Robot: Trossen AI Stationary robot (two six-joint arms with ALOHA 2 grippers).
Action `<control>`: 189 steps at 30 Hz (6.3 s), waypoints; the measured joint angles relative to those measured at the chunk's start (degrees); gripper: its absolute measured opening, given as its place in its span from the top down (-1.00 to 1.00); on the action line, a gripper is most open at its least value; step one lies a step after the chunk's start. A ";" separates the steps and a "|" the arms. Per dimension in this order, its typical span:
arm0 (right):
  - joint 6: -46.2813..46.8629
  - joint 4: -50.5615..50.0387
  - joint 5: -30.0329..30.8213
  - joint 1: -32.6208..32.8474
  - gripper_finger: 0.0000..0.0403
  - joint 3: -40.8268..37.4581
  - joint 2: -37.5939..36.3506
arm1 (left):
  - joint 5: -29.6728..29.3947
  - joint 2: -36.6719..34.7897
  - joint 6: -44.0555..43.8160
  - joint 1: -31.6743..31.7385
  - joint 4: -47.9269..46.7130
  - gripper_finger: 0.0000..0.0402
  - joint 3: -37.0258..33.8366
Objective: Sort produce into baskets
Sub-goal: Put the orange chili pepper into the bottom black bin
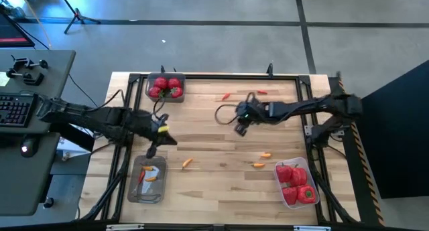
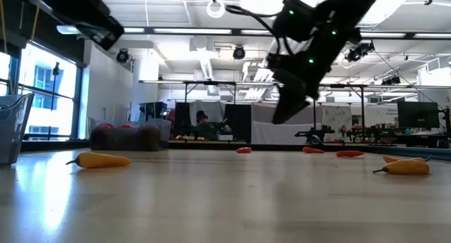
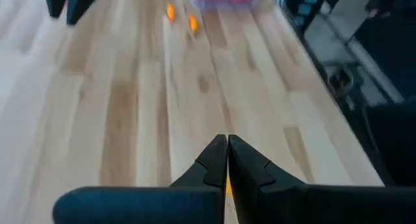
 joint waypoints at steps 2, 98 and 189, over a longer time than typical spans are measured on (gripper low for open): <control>-0.23 -1.56 -0.05 -3.29 0.48 -2.34 -3.27 | 2.69 1.28 2.10 3.58 2.68 1.00 0.04; -39.11 -32.74 -9.23 -38.01 0.53 20.61 20.41 | 19.12 28.16 9.61 30.49 30.48 1.00 0.00; -6.79 34.05 -16.26 1.32 -0.02 1.55 -6.56 | 19.18 11.30 10.83 17.43 -9.62 1.00 9.77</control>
